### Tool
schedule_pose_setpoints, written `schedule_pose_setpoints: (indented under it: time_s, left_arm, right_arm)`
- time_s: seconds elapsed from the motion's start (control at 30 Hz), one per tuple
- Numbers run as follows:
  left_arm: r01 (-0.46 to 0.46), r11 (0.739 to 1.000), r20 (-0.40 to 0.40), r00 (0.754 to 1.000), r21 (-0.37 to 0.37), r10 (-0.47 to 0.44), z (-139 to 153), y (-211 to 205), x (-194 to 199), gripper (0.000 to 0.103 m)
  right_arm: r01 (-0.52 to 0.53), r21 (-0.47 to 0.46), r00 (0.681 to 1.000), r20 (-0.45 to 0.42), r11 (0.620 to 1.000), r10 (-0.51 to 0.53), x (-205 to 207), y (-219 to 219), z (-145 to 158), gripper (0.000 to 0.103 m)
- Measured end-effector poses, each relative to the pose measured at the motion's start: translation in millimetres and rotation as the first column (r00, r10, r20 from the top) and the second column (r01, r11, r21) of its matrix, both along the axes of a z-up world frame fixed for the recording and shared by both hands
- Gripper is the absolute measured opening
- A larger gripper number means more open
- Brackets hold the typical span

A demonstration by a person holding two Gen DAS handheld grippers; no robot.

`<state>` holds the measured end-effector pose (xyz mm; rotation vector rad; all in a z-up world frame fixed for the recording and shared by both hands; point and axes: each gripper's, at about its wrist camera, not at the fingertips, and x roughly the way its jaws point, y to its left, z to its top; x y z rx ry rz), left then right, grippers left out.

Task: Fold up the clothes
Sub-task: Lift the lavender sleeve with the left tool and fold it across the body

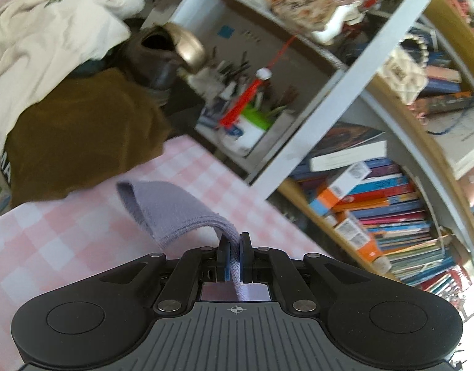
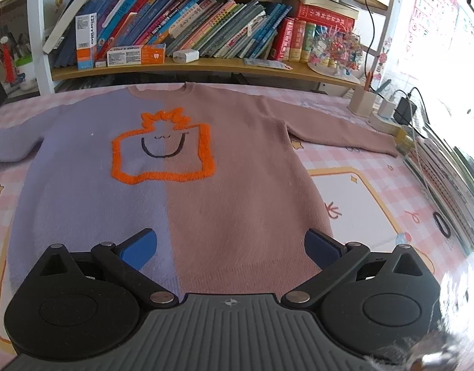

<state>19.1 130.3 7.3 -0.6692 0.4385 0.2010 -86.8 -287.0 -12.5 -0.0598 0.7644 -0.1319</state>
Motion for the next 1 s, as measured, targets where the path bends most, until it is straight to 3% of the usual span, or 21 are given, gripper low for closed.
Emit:
schedule_pose_setpoints:
  time_s: [0.2,0.5,0.73,1.0]
  left_arm:
    - [-0.009,0.999,0.066,0.998,0.045,0.006,26.1,-43.2,1.3,0.003]
    - [0.035,0.984,0.112,0.992,0.172,-0.054,59.8,-139.3,27.9,0.003]
    - [0.103,0.952,0.071,0.989,0.289,-0.128,64.9,-229.3,65.2,0.003]
    - [0.22,0.894,-0.017,0.973,0.391,-0.232,46.9,-315.8,102.0,0.003]
  right_arm:
    - [-0.091,0.015,0.996,0.013,0.996,0.091,16.3,-29.6,1.4,0.103]
    - [-0.205,0.063,0.978,0.043,0.977,0.202,38.2,-84.8,3.1,0.103]
    - [-0.248,0.13,0.969,0.035,0.96,0.245,50.0,-125.5,-3.0,0.103]
    - [-0.277,0.188,0.96,0.015,0.942,0.279,53.0,-156.3,-13.1,0.103]
